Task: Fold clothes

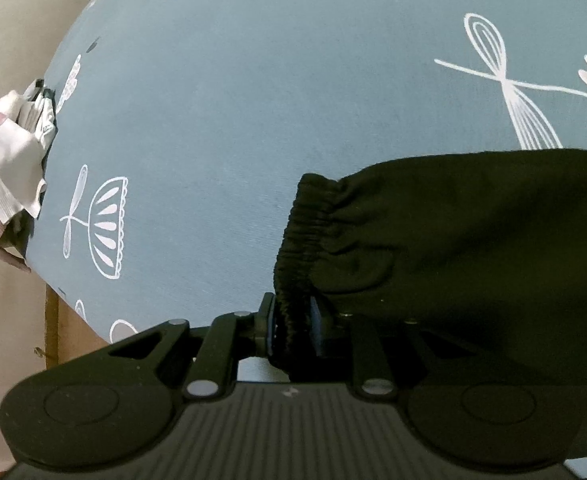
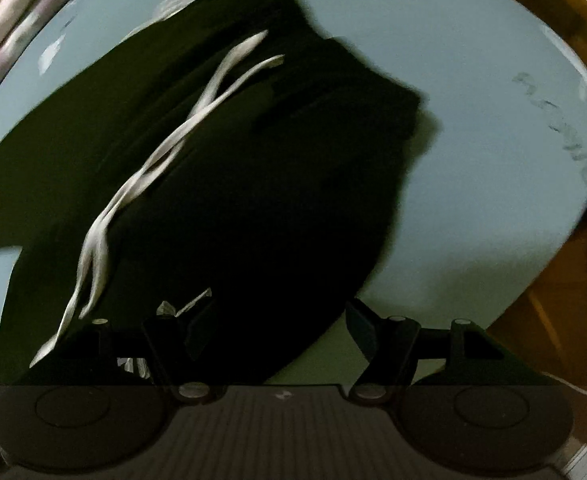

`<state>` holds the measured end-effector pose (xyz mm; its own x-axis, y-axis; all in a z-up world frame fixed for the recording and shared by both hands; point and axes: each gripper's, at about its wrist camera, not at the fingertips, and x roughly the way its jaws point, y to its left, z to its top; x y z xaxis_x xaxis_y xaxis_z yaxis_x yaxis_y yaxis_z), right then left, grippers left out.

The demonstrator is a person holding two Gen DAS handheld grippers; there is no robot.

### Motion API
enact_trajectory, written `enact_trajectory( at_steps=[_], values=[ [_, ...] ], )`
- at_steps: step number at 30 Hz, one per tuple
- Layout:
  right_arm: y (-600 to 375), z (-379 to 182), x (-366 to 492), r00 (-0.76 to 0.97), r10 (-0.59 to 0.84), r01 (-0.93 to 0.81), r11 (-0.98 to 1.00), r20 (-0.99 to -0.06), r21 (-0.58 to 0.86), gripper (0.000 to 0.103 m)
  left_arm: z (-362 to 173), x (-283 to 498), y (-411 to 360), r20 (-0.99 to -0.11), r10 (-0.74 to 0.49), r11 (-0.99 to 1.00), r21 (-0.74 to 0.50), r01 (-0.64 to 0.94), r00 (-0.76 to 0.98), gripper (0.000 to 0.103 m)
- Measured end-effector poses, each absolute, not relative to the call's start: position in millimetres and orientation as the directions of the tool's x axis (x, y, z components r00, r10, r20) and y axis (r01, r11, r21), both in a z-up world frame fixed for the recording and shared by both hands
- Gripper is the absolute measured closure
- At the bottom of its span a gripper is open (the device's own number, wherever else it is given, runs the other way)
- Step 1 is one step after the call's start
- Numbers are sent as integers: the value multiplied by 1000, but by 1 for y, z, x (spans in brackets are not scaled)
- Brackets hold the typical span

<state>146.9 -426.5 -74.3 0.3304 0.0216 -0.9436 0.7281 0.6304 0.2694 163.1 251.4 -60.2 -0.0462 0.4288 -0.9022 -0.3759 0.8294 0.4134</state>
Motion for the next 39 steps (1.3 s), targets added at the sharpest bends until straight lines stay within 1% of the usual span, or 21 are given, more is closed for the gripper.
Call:
enact_trajectory(
  at_steps=[4, 6, 7, 8, 9, 11, 16, 20, 22, 23, 24, 27, 29, 32, 34, 36, 39],
  values=[
    [-457, -90, 133, 398, 52, 783, 500, -916, 369, 28, -62, 163, 248, -899, 435, 823, 420, -383, -51, 82],
    [-461, -93, 131, 430, 55, 780, 479, -901, 401, 27, -62, 163, 247, -897, 440, 823, 426, -377, -54, 82],
    [-461, -92, 131, 428, 53, 774, 493, -902, 397, 28, -63, 164, 247, -895, 442, 823, 429, -373, -56, 82],
    [-461, -90, 131, 420, 50, 767, 514, -906, 384, 41, -63, 164, 246, -895, 442, 824, 431, -369, -58, 82],
    [-460, -88, 132, 412, 47, 759, 534, -910, 372, 64, -62, 165, 246, -895, 442, 825, 432, -365, -61, 82],
    [-464, -85, 132, 426, 68, 739, 549, -902, 390, 89, -61, 165, 246, -896, 440, 830, 433, -352, -65, 82],
    [-467, -78, 138, 393, 68, 727, 587, -917, 355, 92, -52, 168, 248, -897, 435, 838, 435, -330, -77, 81],
    [-460, -72, 139, 329, 26, 717, 644, -944, 267, 92, -50, 168, 248, -899, 430, 842, 432, -323, -81, 81],
    [-454, -74, 147, 289, -3, 695, 688, -957, 208, 89, -55, 172, 253, -904, 417, 842, 423, -334, -91, 79],
    [-453, -74, 152, 272, -16, 687, 703, -962, 182, 85, -57, 169, 252, -905, 417, 842, 420, -337, -86, 79],
    [-451, -73, 156, 260, -30, 678, 718, -965, 160, 78, -57, 165, 250, -904, 420, 843, 420, -336, -76, 79],
    [-447, -63, 161, 255, -58, 638, 761, -965, 123, 69, -54, 159, 250, -902, 426, 845, 425, -325, -72, 72],
    [-443, -53, 164, 258, -69, 599, 794, -964, 104, 65, -47, 155, 250, -906, 419, 847, 414, -332, -62, 70],
    [-434, -34, 169, 260, -97, 510, 859, -961, 51, 64, -33, 147, 249, -911, 410, 851, 399, -341, -40, 63],
    [-422, -20, 176, 266, -135, 413, 911, -954, -14, 63, -23, 142, 246, -911, 412, 856, 395, -334, -23, 59],
    [-403, -8, 184, 290, -164, 284, 955, -943, -79, 62, -13, 139, 239, -909, 416, 863, 395, -316, 2, 59],
    [-369, -3, 204, 340, -122, 91, 991, -933, -96, 62, 0, 144, 213, -902, 426, 884, 398, -245, 69, 60]
  ],
)
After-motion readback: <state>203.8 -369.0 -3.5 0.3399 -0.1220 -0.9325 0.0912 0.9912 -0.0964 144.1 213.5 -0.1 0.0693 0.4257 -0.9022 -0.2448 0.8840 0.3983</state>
